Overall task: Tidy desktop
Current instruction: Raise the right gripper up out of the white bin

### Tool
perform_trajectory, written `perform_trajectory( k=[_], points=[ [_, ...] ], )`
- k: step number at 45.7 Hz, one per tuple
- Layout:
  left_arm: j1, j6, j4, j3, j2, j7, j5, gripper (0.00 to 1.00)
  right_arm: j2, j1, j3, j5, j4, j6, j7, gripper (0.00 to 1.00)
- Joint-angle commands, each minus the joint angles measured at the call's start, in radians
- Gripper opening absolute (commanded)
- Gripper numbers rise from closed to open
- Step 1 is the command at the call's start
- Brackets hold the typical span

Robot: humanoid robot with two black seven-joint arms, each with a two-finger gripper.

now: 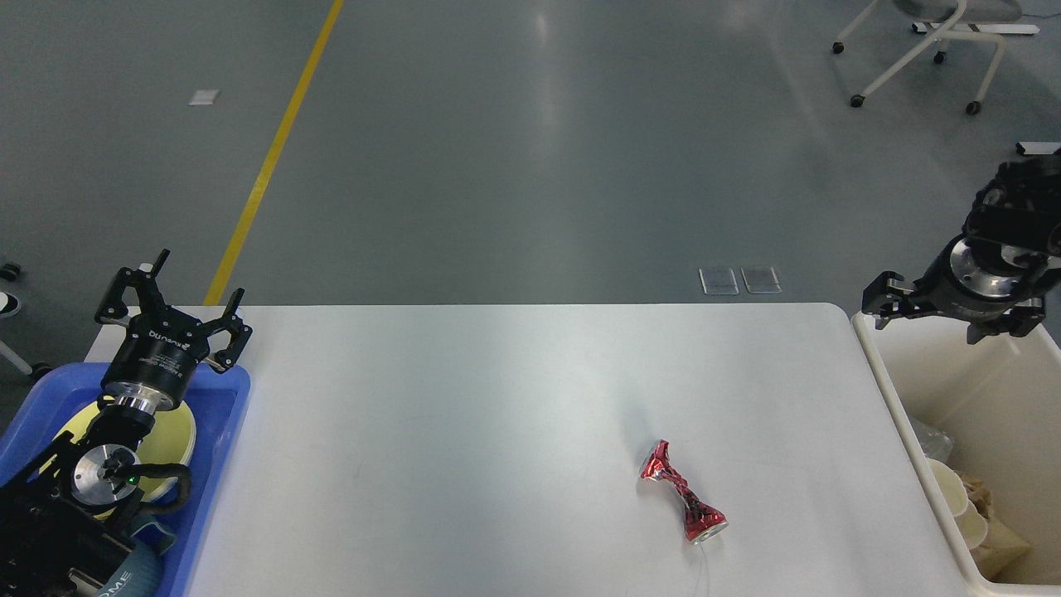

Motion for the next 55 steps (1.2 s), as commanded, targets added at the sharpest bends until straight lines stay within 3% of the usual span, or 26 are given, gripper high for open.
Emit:
perform_trajectory(
  k=[1, 7, 13, 18, 36, 45, 55],
  points=[
    [0.0, 0.0, 0.0, 0.0, 0.0, 0.0, 0.0, 0.96, -0.001, 0.191, -0.012, 0.059, 0.112, 0.155, -0.002, 1.0],
    [0.0, 0.0, 0.0, 0.0, 0.0, 0.0, 0.0, 0.96, -0.005, 0.414, -0.11, 0.178, 0.297, 0.172, -0.007, 1.0],
    [0.0, 0.0, 0.0, 0.0, 0.0, 0.0, 0.0, 0.96, -0.012, 0.593, -0.139, 0.198, 0.523, 0.143, -0.007, 0.89],
    [0.0, 0.0, 0.0, 0.0, 0.0, 0.0, 0.0, 0.96, -0.028, 0.691, -0.156, 0.227, 0.633, 0.116, -0.008, 0.88],
    [0.0, 0.0, 0.0, 0.0, 0.0, 0.0, 0.0, 0.96, -0.032, 0.708, -0.171, 0.257, 0.638, 0.057, -0.007, 0.9],
    [0.0, 0.0, 0.0, 0.0, 0.0, 0.0, 0.0, 0.96, -0.021, 0.705, -0.161, 0.264, 0.638, 0.055, -0.002, 0.98],
    [0.0, 0.0, 0.0, 0.0, 0.0, 0.0, 0.0, 0.96, -0.005, 0.556, -0.037, 0.241, 0.623, -0.005, 0.007, 0.97]
  ],
)
